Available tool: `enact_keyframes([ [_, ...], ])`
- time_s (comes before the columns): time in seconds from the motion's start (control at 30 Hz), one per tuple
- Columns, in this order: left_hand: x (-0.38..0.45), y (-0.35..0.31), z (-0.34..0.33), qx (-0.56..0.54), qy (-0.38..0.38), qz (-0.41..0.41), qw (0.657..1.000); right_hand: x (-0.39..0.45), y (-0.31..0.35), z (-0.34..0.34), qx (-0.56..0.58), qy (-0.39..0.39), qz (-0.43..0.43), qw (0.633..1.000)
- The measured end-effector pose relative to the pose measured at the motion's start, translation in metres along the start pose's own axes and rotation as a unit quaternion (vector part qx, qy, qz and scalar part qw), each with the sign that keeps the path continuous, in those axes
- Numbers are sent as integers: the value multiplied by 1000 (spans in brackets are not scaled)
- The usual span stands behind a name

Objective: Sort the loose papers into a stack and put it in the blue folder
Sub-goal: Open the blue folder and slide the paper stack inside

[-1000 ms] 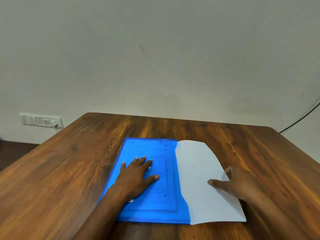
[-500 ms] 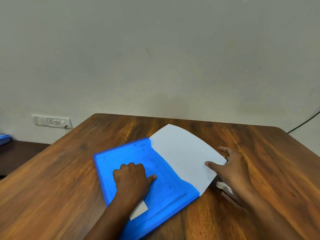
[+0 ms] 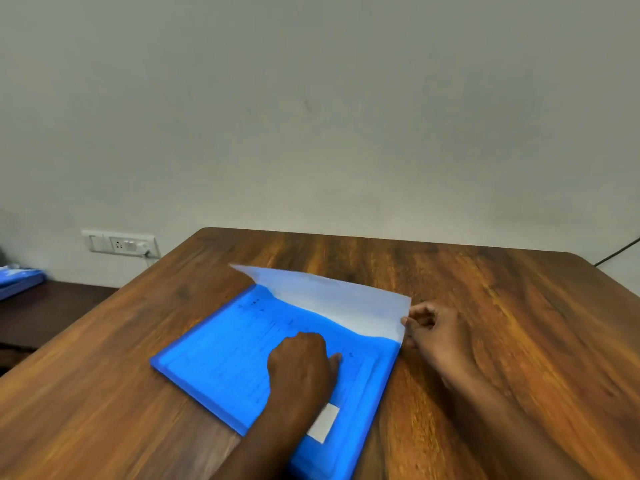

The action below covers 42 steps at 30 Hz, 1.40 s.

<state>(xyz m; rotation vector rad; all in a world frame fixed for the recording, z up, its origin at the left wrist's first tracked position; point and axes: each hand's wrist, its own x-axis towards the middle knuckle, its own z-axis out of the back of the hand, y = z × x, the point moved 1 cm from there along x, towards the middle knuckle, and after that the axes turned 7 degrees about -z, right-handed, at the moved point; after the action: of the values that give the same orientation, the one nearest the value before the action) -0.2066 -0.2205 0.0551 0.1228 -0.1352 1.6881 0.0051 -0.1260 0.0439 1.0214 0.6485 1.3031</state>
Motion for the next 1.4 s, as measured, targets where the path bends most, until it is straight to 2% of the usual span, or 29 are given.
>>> enact_keyframes([
  [0.07,-5,-8,-4,15,3,-27,1000,6,-3,-1,-10,-25,3,1000],
  [0.17,-1,7,1,4,7,-25,1000,10,-5,-3,-15,-32,-7,999],
  [0.33,12,70,-6,7,-14,43,999,18,-8,-7,-32,-28,-18,999],
  [0.47,11,103,-22,-80,55,128,987,26,-8,-6,-47,-19,-20,999],
  [0.53,7,104,-24,-84,70,140,984,31,-9,-4,-55,-20,-14,998],
  [0.67,0,101,-21,-10,27,104,994,41,-8,3,-55,-26,-13,998],
  [0.8,-6,82,-10,-11,19,63,998,49,-4,17,-43,-48,-10,998],
  [0.93,-12,59,-3,39,3,6,999,56,0,27,-36,-62,4,997],
  [1.03,-8,55,2,45,0,-4,999,55,8,31,-34,-63,21,997],
  [1.17,13,62,8,-6,-43,9,999,54,21,30,-53,-84,43,994],
  [1.3,41,68,7,-99,-136,-8,986,51,21,25,-44,-75,76,993],
  [1.4,60,61,9,-105,-245,-71,961,41,25,21,-93,-96,142,981],
])
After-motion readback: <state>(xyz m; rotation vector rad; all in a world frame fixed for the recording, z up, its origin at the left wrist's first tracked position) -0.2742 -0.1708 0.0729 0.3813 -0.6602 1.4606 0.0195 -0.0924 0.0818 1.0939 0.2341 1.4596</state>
